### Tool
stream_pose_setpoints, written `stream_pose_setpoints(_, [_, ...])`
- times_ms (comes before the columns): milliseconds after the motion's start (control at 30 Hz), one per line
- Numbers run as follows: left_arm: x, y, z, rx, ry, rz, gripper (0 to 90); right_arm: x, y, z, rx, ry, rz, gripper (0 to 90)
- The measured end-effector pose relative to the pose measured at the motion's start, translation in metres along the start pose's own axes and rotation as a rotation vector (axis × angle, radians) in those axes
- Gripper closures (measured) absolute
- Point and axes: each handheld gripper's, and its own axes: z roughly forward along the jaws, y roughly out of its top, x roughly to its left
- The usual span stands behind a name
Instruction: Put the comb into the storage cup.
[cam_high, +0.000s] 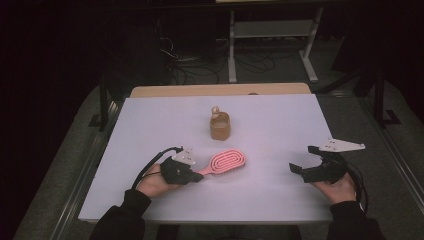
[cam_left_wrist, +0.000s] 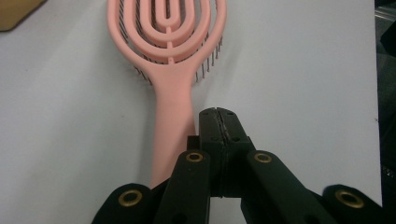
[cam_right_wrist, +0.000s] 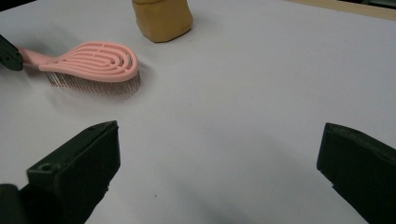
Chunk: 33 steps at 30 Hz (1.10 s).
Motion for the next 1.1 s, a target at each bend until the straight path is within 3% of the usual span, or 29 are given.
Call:
stream_pose_setpoints(433, [-0.006,0.014,-0.023,-0.036,0.043,0.043,90.0,0.0,0.0,0.0,0.001,0.002,-0.001,0.0])
stream_pose_setpoints(733, [0.002,0.026,-0.041,-0.063,0.075,0.049,90.0,-0.001,0.0,-0.002,-0.005,-0.002,0.003,0.0])
stream_pose_setpoints(967, [0.007,0.042,-0.041,-0.04,0.083,0.05,86.3,-0.001,0.0,-0.003,-0.008,-0.001,0.002,0.0])
stream_pose_setpoints(1100, [0.009,0.047,-0.034,-0.032,0.068,0.041,81.2,-0.001,0.0,-0.004,-0.01,0.0,0.004,0.0])
